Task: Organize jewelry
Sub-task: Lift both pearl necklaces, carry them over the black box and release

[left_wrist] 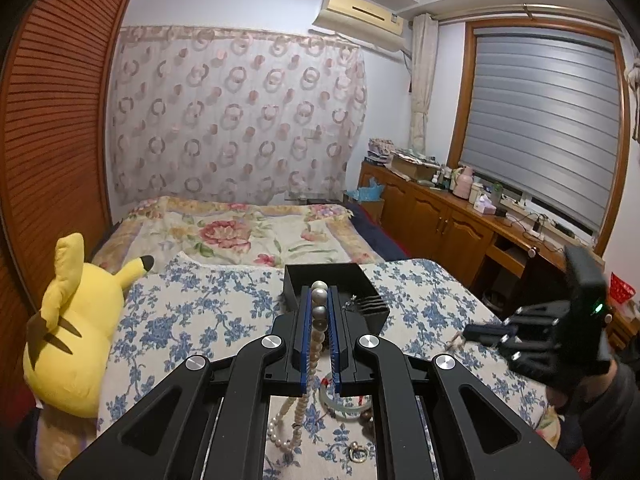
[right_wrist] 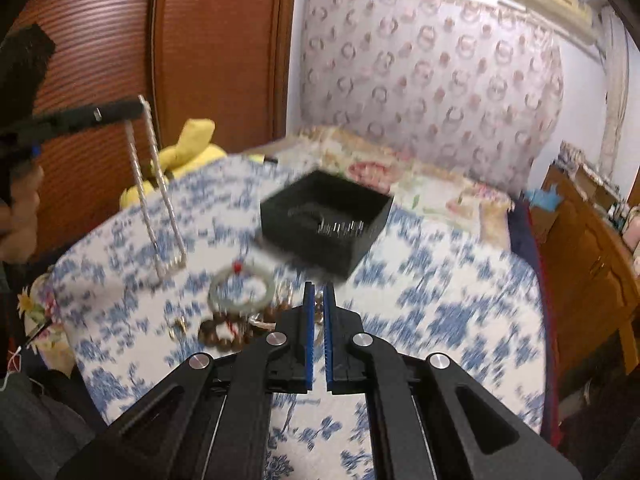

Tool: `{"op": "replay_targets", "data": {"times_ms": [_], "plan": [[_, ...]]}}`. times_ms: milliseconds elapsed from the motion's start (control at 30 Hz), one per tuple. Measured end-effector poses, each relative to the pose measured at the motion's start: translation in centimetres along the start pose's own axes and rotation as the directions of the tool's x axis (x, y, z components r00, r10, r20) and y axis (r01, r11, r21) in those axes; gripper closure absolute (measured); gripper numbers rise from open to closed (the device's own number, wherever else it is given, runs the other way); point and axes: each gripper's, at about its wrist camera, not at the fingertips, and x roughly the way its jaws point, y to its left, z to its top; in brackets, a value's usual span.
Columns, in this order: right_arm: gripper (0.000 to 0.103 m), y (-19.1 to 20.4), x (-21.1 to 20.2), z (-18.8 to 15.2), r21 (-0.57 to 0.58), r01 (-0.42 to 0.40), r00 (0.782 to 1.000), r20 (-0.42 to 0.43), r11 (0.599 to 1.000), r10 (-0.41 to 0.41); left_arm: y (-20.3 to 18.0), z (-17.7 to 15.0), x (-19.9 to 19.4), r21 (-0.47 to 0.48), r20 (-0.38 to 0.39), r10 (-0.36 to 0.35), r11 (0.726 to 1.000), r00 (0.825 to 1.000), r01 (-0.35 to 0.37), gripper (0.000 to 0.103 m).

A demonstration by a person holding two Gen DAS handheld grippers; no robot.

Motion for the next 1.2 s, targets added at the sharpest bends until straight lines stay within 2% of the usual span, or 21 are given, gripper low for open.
{"op": "replay_targets", "data": {"times_ms": [233,467,933,1200], "plan": [[0.099,-0.1,-1.7,3.7,-0.030,0.018,0.998,0.069,0.999,-0.016,-0.4,1.5,0.9,0.018,0.005,0.001,1.000,1.000,-0.001,0.096],[0.099,0.1,-2.6,5.9,-0.042,0.026,0.993,0.118,0.999,-0.021,-0.8,3.0,1.7,0.030,0.006,-0.006,1.000,1.000,0.006,0.096],[0.099,-0.9,-5.5,10.5,-0.044,0.084,0.972,0.225,0.996,-0.072,-1.4,4.4,2.5,0.038,0.014,-0.006,0.999,1.000,0.006,0.096],[0.099,-1.3,-4.4,11.7,-0.063,0.108,0.973,0.211,0.992,-0.092,-1.8,6.4,2.9,0.051,0.043,-0.012,0.999,0.999,0.009,0.096]]}}
